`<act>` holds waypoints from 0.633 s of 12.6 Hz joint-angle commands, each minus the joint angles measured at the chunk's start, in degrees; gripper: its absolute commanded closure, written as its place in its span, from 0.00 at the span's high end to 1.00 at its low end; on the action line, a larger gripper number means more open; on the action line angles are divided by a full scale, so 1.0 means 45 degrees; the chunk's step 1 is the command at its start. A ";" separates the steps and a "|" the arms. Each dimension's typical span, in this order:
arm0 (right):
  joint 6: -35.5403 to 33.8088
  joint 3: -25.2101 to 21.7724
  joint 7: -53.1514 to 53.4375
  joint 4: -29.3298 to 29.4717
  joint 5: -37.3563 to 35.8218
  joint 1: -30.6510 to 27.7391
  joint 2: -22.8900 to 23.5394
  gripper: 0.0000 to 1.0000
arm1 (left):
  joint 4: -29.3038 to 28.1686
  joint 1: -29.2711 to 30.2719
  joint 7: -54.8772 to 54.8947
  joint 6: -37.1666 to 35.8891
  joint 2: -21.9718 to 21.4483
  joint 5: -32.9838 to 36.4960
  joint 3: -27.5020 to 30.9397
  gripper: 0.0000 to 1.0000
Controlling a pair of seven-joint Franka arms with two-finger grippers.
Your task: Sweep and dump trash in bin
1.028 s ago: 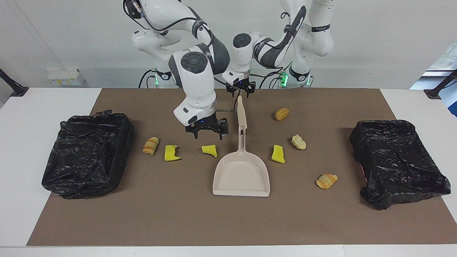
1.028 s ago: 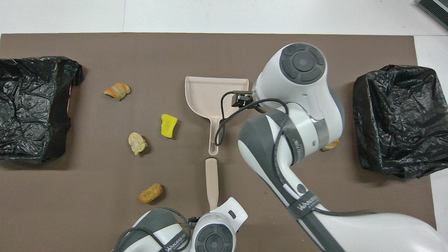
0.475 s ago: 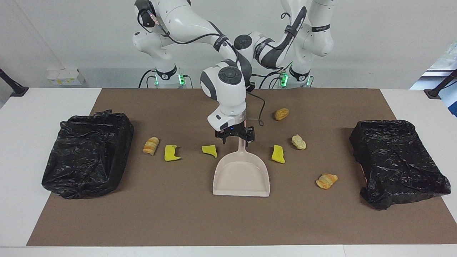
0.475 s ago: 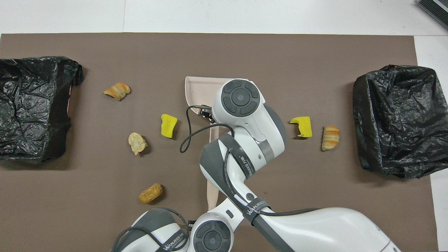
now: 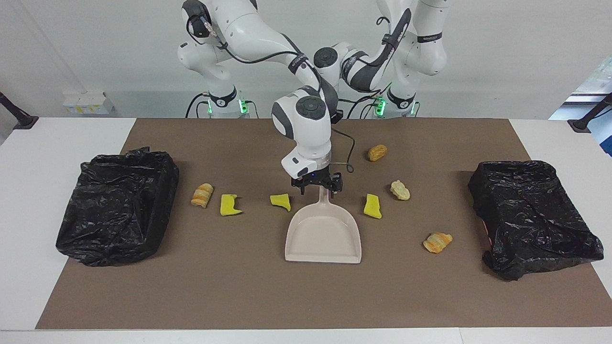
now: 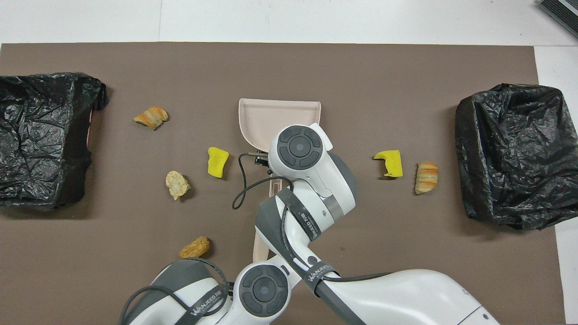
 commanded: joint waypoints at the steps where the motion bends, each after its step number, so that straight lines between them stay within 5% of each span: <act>1: 0.0239 -0.0010 0.0274 -0.0640 -0.0289 0.0231 -0.0432 0.75 | -0.0006 0.1376 0.1709 -0.1726 -0.1801 0.0027 -0.0039 0.00; 4: -0.0033 -0.0010 -0.0311 -0.0583 -0.0484 0.0290 -0.0452 0.09 | 0.0033 0.3482 0.3253 -0.3077 -0.2881 0.0182 -0.0019 0.00; 5: -0.0208 -0.0010 -0.0410 -0.0505 -0.0504 0.0309 -0.0452 0.00 | 0.0052 0.4147 0.3431 -0.3215 -0.2862 0.0435 -0.0039 0.00; 8: -0.0579 -0.0010 -0.1109 -0.0484 -0.0272 0.0134 -0.0919 0.00 | 0.0091 0.5964 0.4696 -0.2556 -0.2570 0.1740 -0.0019 0.00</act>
